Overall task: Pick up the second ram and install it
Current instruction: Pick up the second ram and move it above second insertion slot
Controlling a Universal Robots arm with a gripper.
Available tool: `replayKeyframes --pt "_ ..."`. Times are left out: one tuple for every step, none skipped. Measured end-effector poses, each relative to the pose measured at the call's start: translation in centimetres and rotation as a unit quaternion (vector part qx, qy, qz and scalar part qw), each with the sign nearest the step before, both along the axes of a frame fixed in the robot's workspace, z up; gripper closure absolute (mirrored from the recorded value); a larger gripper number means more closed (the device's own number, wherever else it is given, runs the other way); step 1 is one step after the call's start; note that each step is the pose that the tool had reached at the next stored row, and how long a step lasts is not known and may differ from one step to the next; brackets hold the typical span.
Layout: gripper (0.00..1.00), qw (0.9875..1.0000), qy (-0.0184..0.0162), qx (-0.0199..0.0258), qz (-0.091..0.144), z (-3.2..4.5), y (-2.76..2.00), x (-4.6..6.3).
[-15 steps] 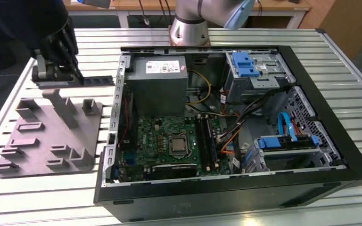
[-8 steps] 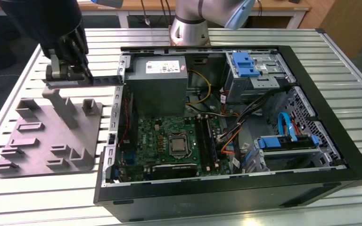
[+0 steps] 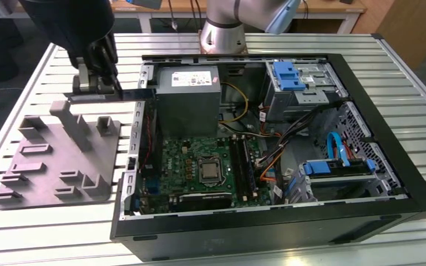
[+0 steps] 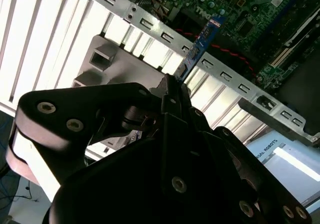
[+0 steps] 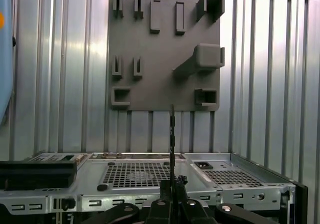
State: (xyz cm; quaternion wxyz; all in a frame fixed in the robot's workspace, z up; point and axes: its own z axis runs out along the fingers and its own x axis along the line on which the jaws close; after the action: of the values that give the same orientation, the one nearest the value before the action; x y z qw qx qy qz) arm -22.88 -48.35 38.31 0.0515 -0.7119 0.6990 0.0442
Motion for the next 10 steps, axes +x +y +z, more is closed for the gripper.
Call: replayKeyframes --pt "0.86 1.0 0.0 0.0 0.0 0.0 0.0 0.3" --pt "0.86 1.0 0.0 0.0 0.0 0.0 0.0 0.6" --pt "0.86 1.0 0.0001 0.0 0.0 0.0 0.0 0.8" --pt "0.86 1.0 0.0001 -0.0001 0.0 0.0 0.0 1.2" --pt "0.86 1.0 0.0001 0.0 0.0 0.0 0.0 1.5" --pt "0.86 1.0 0.0002 -0.0001 0.0 0.0 0.0 1.8" --pt "0.86 1.0 0.0002 0.0 0.0 0.0 0.0 2.0" --pt "0.86 1.0 0.0002 0.0 0.0 0.0 0.0 2.3" --pt "0.86 1.0 0.0002 0.0 0.0 0.0 0.0 2.6" --pt "0.86 1.0 0.0002 0.0 0.0 -0.01 0.0 2.9"
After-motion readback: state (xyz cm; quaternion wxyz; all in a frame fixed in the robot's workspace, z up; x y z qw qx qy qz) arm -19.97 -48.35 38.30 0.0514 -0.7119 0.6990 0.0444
